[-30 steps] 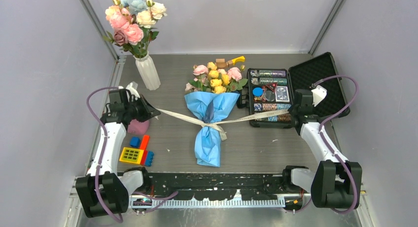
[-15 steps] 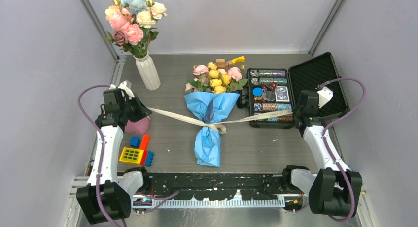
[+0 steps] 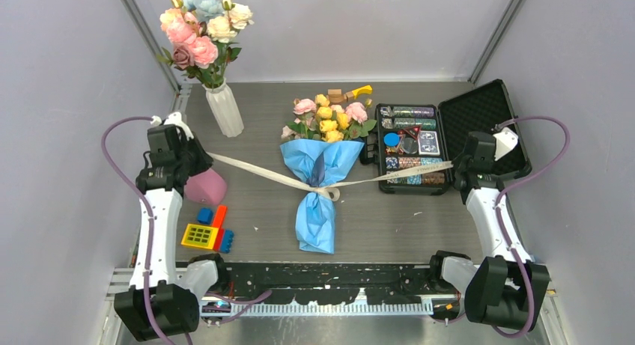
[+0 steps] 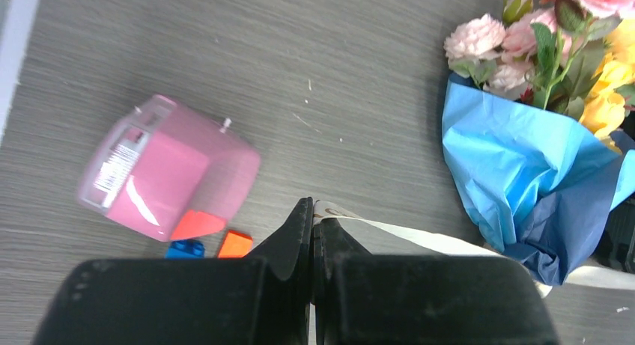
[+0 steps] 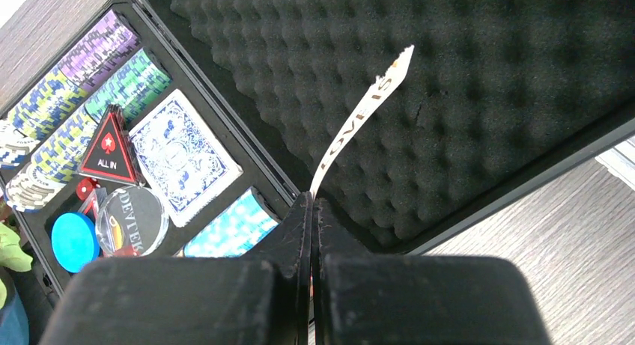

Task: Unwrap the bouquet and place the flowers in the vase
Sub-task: Untie the ribbon from the wrapping paper.

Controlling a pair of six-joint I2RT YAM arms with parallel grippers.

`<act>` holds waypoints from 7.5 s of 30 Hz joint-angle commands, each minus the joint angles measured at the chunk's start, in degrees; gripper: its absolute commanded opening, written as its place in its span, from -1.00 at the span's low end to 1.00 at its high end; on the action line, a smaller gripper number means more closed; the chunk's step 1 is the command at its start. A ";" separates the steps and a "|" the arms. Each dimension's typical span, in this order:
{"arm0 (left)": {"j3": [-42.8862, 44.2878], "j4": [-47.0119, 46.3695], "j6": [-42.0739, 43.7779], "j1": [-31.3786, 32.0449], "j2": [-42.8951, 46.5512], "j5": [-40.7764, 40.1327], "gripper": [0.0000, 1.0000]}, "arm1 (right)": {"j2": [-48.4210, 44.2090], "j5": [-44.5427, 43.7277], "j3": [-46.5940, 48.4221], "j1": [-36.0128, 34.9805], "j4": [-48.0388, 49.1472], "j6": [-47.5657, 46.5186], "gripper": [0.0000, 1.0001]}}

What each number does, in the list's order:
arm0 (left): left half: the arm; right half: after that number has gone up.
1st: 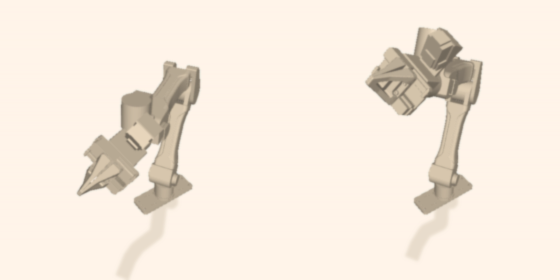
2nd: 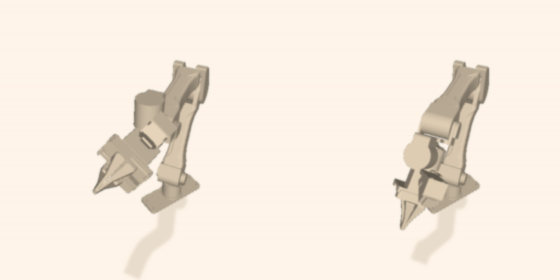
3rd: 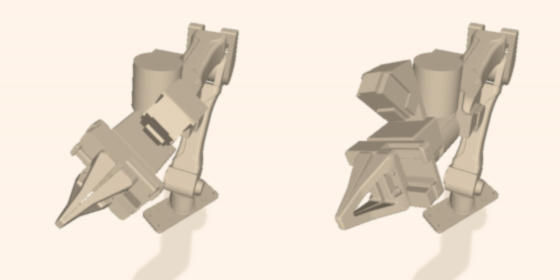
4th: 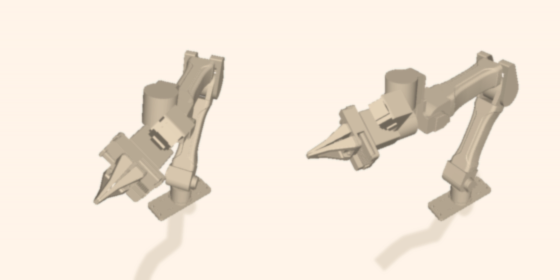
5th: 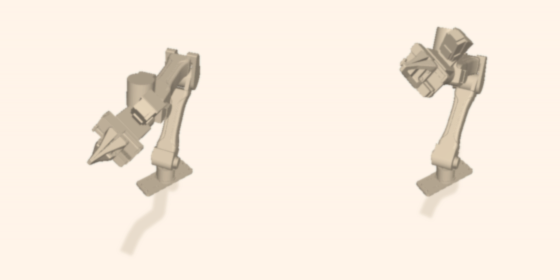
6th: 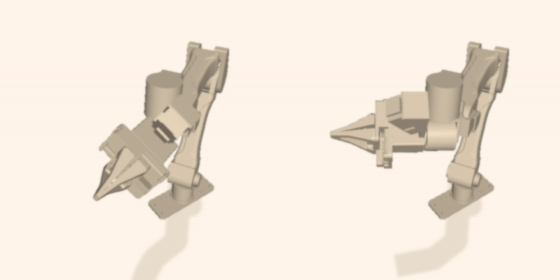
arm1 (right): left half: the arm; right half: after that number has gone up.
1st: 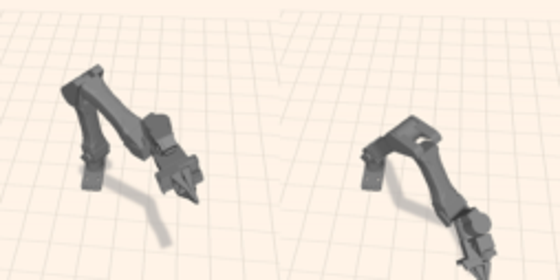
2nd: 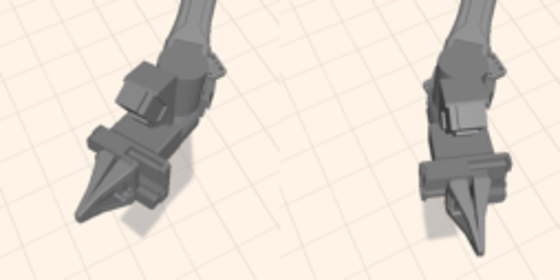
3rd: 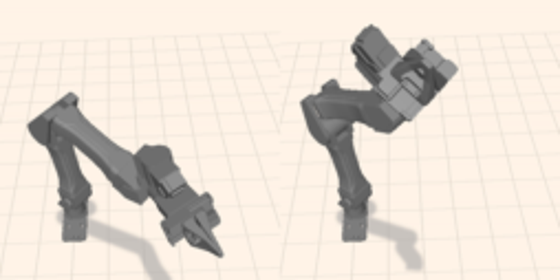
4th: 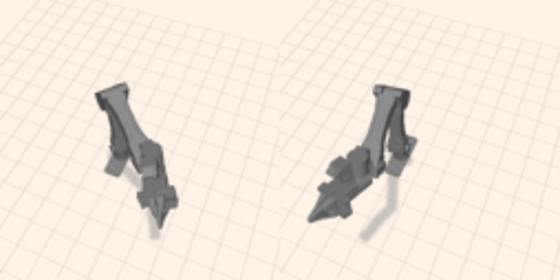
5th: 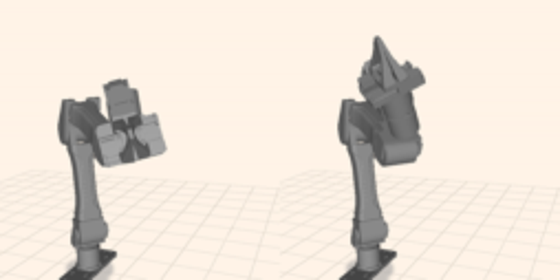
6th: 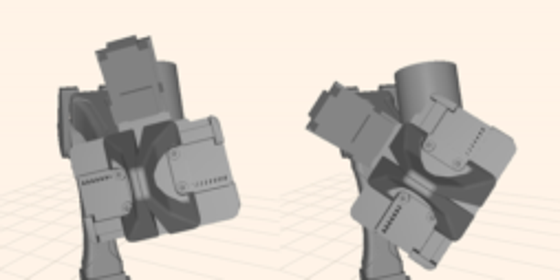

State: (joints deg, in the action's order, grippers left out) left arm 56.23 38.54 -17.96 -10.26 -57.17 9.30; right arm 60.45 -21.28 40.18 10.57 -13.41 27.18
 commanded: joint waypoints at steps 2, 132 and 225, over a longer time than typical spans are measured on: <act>5.24 -1.37 1.70 -0.78 -0.35 -4.50 -1.00 | -0.60 0.43 3.89 1.52 0.10 0.68 -1.00; -2.29 -24.17 -8.85 43.31 -24.39 5.03 0.43 | 21.86 22.89 4.29 -54.04 20.49 2.63 0.29; -4.00 -27.52 2.57 45.13 -26.33 9.19 -0.90 | 4.30 34.57 -8.51 -59.68 14.65 9.07 -1.00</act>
State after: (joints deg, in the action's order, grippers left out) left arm 52.25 13.08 -14.90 34.89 -84.68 21.06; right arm 67.90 10.55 31.90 -48.42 1.17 34.54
